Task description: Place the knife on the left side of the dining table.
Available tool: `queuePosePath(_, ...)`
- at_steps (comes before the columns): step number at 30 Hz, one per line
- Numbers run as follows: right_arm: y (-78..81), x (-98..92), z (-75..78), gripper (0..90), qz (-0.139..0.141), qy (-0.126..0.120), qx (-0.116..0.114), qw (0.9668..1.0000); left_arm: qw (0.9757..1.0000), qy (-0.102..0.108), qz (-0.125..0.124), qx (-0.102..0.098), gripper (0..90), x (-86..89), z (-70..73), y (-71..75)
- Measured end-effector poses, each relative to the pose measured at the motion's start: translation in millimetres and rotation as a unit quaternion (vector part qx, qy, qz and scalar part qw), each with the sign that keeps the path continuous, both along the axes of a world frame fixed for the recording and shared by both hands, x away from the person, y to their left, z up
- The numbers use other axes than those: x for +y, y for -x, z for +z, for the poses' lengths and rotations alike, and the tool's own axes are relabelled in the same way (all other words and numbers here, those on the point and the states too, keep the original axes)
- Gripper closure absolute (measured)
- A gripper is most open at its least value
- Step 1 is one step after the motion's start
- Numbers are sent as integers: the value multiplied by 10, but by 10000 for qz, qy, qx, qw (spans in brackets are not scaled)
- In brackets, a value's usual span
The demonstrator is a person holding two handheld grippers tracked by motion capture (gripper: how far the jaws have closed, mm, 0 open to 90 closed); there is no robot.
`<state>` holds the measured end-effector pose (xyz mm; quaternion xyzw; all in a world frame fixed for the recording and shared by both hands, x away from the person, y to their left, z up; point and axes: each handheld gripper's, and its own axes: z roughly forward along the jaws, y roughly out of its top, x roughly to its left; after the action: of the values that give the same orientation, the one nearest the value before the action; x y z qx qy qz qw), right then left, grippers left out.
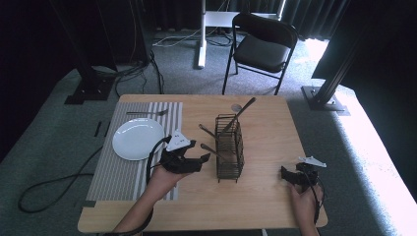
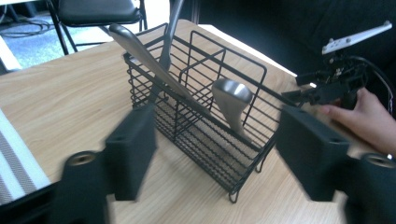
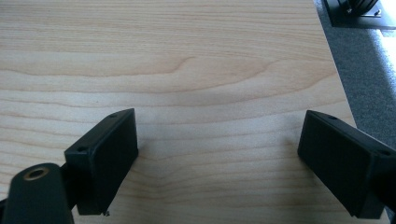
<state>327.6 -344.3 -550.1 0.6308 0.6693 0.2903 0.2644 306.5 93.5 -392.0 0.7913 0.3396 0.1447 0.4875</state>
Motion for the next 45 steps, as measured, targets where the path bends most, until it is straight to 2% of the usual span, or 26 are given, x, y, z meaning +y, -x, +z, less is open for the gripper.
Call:
queuePosePath(3,0,0,0,117,-3,-1,-1,10000,9999,116,44,3,411,-31,-12,-5)
queuePosePath(8,0,0,0,117,-2,2,-3,10000,9998,171,67,-15,555,-110,-9,-5)
queuePosePath(13,0,-1,0,117,-2,1,-3,10000,9997,140,197,-38,640,-140,-23,1)
queuePosePath(18,0,-1,0,117,-3,1,-3,10000,9995,207,255,-24,720,-139,-33,4)
queuePosePath(24,0,-1,0,117,-3,1,-3,10000,9993,341,175,-14,733,-160,-16,-30)
queuePosePath(30,0,-1,0,117,-2,1,0,10000,9989,445,115,-40,747,-271,43,-72)
queuePosePath(38,0,-1,0,118,-2,-1,-3,10000,9991,353,132,-186,751,-458,122,-113)
queuePosePath(45,-1,-2,1,117,-2,-1,-4,10000,9982,558,160,-154,750,-617,157,-199)
